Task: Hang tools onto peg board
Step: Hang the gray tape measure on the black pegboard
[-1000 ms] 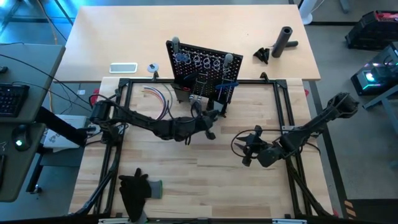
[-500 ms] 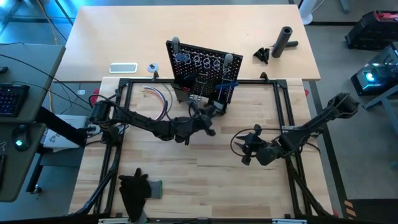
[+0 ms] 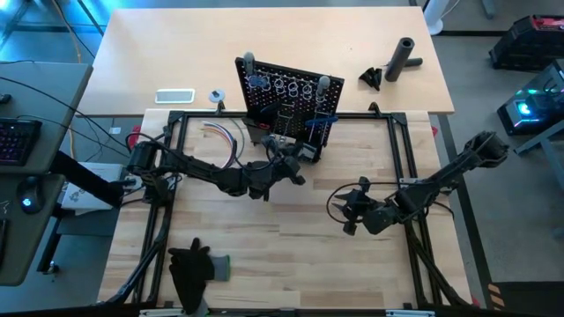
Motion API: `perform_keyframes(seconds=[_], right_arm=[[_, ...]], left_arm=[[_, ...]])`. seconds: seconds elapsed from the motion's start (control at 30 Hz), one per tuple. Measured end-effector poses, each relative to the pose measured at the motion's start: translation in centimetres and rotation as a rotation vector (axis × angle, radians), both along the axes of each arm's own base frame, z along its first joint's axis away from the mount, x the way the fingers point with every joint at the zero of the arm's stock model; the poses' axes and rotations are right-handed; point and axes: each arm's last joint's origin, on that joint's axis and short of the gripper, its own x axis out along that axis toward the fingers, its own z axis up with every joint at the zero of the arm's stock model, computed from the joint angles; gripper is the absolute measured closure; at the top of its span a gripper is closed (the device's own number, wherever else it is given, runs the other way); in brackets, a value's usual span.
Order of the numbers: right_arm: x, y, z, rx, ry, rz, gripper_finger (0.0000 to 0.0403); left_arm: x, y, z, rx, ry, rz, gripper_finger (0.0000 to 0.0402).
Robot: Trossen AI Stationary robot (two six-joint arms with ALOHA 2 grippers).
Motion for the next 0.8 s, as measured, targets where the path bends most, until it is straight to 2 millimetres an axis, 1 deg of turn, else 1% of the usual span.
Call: perform_keyframes(seconds=[0.43, 0.63, 0.8], right_arm=[[-0.1, 0.0, -0.1, -0.002, 0.014, 0.006, 0.0292], [-0.1, 0.0, -0.1, -0.002, 0.014, 0.006, 0.0292], [-0.1, 0.0, -0.1, -0.002, 0.014, 0.006, 0.0292]], left_arm=[[0.0, 1.0, -0.4, -0.031, 0.011, 0.021, 0.0401], [0.0, 0.0, -0.1, -0.036, -0.028, -0.019, 0.0401], [0.2, -0.4, -0.1, -0.083, -0.079, -0.084, 0.0401]])
